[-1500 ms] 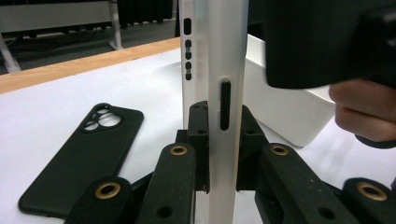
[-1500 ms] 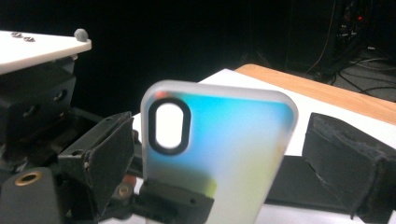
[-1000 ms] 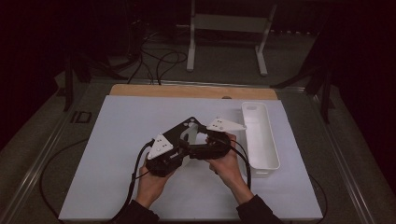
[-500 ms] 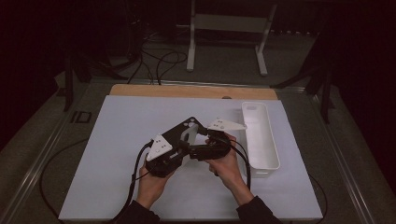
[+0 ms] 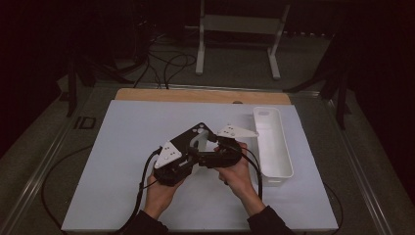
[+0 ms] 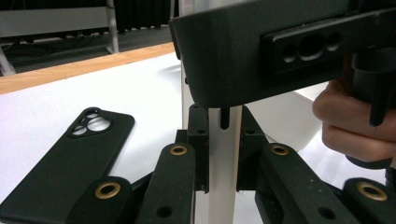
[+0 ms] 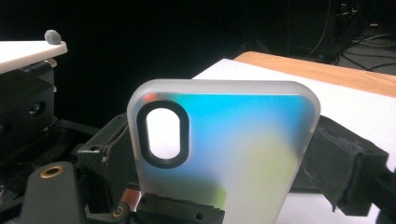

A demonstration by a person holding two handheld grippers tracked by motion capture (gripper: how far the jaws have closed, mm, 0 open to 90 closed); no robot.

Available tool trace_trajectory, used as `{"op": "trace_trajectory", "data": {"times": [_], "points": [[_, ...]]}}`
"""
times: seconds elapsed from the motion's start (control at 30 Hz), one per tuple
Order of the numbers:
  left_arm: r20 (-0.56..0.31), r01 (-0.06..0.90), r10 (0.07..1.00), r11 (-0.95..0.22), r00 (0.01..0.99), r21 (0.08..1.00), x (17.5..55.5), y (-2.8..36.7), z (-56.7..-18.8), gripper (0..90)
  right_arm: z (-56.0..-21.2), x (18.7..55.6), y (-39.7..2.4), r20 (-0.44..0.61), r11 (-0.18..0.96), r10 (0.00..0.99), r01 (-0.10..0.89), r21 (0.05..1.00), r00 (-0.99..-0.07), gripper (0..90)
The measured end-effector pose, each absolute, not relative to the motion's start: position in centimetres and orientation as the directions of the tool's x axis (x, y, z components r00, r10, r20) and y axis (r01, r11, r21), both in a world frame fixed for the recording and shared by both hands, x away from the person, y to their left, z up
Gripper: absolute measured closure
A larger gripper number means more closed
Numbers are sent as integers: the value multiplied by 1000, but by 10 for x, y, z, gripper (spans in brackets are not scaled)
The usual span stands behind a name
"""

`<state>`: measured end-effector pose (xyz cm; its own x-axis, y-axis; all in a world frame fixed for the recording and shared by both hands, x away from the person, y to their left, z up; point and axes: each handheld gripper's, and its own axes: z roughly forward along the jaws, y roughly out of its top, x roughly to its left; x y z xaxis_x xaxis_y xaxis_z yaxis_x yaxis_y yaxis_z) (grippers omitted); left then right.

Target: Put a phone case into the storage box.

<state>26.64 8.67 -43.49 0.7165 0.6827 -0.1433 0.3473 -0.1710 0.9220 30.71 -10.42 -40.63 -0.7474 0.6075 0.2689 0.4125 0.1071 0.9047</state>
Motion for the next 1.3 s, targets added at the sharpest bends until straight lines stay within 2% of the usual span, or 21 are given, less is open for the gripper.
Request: {"op": "trace_trajectory", "data": {"times": [0.13, 0.27, 0.33, 0.37, 0.4, 0.5, 0.53, 0.6, 0.67, 0.7, 0.8, 0.83, 0.97, 1.3], "points": [[-143, 353, 681, -179, 718, 918, 267, 87, -435, 775, -405, 306, -104, 258, 114, 612, 405, 907, -748, 169], [-145, 356, 681, -180, 717, 917, 266, 91, -437, 641, -405, 307, -105, 258, 108, 619, 406, 908, -742, 170], [-146, 359, 686, -178, 713, 916, 265, 92, -437, 554, -405, 307, -106, 258, 107, 621, 407, 907, -740, 170], [-146, 364, 691, -180, 708, 914, 265, 95, -439, 478, -405, 308, -108, 256, 104, 627, 404, 909, -736, 170], [-146, 364, 691, -180, 708, 914, 265, 95, -439, 455, -405, 308, -108, 256, 104, 627, 404, 909, -736, 170], [-145, 365, 706, -170, 693, 915, 264, 104, -442, 455, -405, 308, -108, 254, 103, 630, 402, 910, -734, 170], [-146, 365, 711, -166, 688, 916, 264, 107, -442, 334, -404, 308, -110, 248, 103, 638, 399, 911, -730, 170], [-138, 364, 728, -162, 672, 917, 263, 111, -444, 244, -404, 308, -110, 246, 104, 641, 400, 911, -727, 170], [-130, 365, 737, -167, 663, 916, 262, 114, -445, 226, -404, 309, -111, 245, 105, 641, 399, 911, -728, 170], [-130, 369, 740, -169, 660, 914, 262, 116, -445, 166, -404, 308, -110, 242, 109, 642, 399, 910, -727, 170], [-122, 372, 754, -171, 646, 912, 261, 123, -446, 145, -404, 309, -111, 240, 112, 644, 400, 910, -727, 170], [-125, 374, 753, -170, 647, 912, 262, 126, -447, 100, -404, 309, -111, 241, 110, 644, 400, 910, -726, 170], [-132, 375, 755, -160, 643, 913, 261, 138, -448, 19, -404, 309, -112, 238, 115, 645, 400, 909, -726, 170], [-120, 369, 796, -137, 594, 919, 256, 170, -455, 0, -403, 310, -116, 233, 123, 643, 398, 909, -729, 170]]}}
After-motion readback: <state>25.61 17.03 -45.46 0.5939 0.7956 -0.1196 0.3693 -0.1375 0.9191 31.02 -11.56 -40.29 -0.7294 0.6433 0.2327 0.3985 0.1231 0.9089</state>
